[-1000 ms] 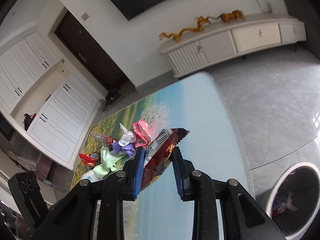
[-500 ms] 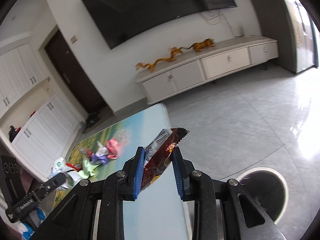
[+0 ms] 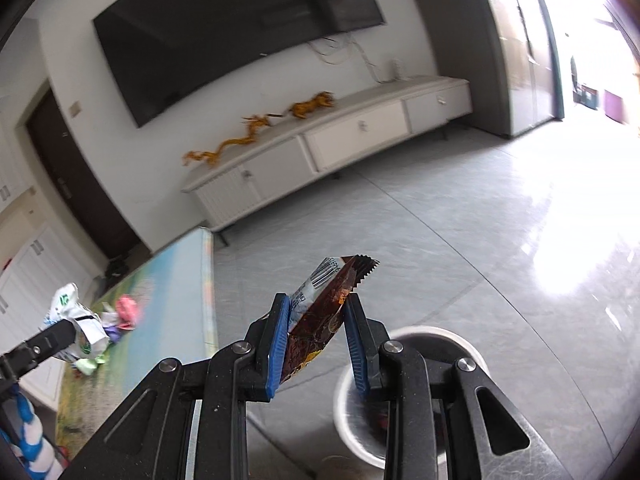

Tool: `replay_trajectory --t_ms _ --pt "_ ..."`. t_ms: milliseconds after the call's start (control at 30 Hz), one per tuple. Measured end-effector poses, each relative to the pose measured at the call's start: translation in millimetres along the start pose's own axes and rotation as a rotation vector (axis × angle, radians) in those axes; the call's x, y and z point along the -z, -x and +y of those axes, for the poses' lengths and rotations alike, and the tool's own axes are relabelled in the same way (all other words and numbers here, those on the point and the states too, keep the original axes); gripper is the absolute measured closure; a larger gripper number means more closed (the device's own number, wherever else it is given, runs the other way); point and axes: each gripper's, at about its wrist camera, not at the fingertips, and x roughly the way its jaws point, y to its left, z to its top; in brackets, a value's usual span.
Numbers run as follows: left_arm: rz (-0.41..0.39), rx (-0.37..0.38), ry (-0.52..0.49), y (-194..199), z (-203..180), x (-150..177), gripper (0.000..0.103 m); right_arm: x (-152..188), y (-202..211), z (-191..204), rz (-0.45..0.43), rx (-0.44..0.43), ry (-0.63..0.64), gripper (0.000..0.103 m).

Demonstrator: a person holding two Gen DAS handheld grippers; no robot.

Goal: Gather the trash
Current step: 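Carry both wrappers over the trash bin and lower them inside, then open both tools over the bin to drop the wrappers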

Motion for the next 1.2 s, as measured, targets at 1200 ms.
replay_trajectory --t_ms 1200 --pt "0.389 0.15 -0.012 -226.3 -83.2 13.0 0.043 54.2 -93.2 -139.9 0.236 0.165 -0.238 0.059"
